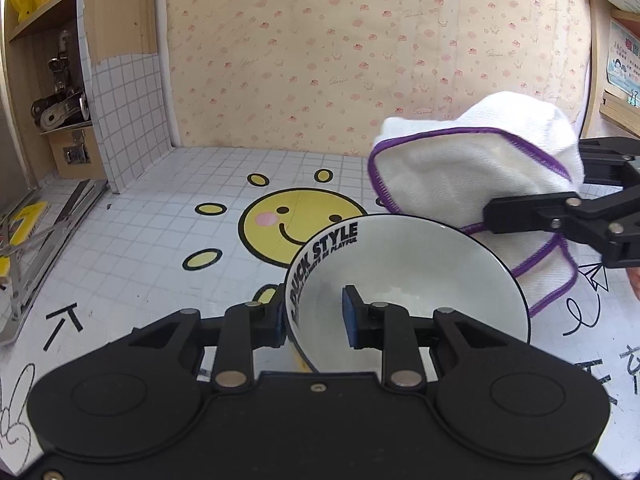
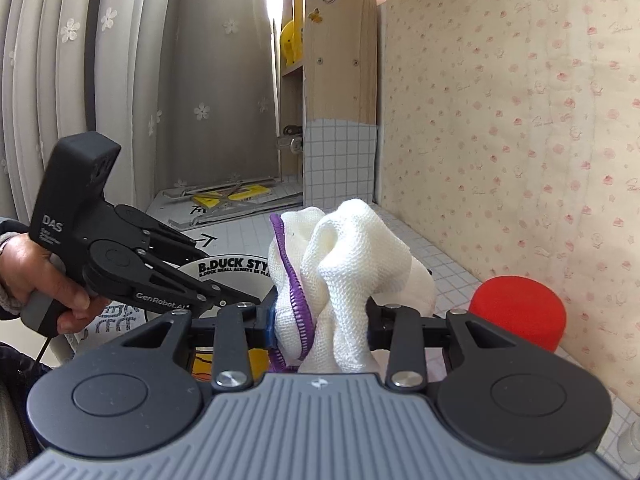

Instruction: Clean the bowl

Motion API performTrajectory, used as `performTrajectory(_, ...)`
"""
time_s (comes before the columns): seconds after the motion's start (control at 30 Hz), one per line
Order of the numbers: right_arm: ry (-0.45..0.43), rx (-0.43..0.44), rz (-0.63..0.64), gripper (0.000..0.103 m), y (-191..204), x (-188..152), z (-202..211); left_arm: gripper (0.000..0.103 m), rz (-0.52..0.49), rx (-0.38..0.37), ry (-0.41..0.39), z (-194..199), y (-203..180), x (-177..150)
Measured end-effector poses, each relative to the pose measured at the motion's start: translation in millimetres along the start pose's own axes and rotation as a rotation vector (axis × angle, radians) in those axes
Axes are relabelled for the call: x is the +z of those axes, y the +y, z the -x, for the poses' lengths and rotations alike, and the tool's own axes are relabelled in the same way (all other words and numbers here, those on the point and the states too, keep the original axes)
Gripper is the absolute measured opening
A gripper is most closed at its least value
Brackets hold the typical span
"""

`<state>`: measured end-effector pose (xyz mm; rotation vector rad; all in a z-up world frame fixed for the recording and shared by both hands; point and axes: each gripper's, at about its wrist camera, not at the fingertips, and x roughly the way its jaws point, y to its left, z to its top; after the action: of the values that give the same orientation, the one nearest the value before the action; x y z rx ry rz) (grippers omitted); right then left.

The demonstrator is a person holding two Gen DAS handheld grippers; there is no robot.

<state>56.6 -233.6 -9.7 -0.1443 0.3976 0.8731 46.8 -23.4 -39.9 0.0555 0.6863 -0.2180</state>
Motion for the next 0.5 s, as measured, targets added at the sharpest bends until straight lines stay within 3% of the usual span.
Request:
performTrajectory(0.27,0.034,0.023,-0.003,0.039,3.5,-1.3,-18.0,0.028,0.035,0.001,0.0,5.2,0.2,-1.7)
performTrajectory(0.5,0.046,0.132,-0.027,0.04,-5.7,-9.5,6.5,0.028,0.048,0.008,-0.003,-1.4,1.3,2.7)
